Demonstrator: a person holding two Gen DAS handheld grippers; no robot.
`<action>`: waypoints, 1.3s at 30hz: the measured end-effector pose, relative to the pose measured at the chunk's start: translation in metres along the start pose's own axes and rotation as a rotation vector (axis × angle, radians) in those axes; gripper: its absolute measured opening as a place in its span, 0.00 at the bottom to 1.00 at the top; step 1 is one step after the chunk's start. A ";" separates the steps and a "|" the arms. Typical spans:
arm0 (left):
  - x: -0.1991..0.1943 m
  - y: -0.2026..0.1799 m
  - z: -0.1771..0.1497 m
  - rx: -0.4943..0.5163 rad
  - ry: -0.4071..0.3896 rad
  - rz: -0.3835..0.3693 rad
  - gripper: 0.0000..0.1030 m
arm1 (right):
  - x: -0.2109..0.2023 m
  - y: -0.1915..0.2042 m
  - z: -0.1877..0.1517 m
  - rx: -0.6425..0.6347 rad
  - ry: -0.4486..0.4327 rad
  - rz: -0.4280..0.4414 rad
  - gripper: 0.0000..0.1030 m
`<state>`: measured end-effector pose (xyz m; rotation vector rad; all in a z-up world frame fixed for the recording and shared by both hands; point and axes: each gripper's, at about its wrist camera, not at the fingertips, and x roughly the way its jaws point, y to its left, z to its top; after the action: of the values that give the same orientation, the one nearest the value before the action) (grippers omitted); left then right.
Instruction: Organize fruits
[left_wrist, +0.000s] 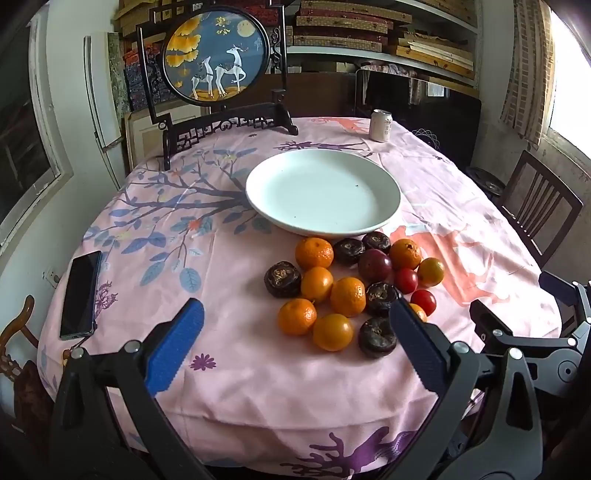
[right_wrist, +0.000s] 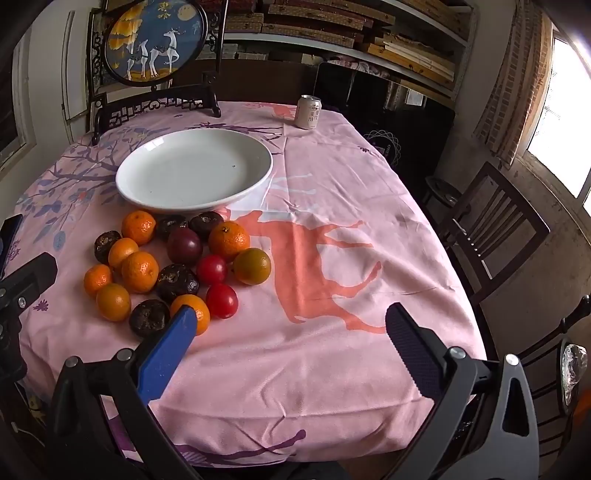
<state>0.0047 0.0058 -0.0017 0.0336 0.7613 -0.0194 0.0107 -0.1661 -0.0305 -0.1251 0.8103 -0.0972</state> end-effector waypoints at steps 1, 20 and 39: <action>-0.001 0.000 0.000 -0.002 -0.001 -0.001 0.98 | 0.000 -0.001 -0.001 0.001 -0.001 0.000 0.99; 0.000 0.001 0.000 0.001 0.002 0.007 0.98 | -0.003 0.000 0.004 -0.004 0.004 0.001 0.99; 0.002 0.001 -0.001 0.002 0.002 0.008 0.98 | -0.004 0.001 0.003 -0.002 0.002 0.001 0.99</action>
<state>0.0054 0.0067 -0.0034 0.0386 0.7635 -0.0123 0.0104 -0.1641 -0.0261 -0.1265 0.8124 -0.0958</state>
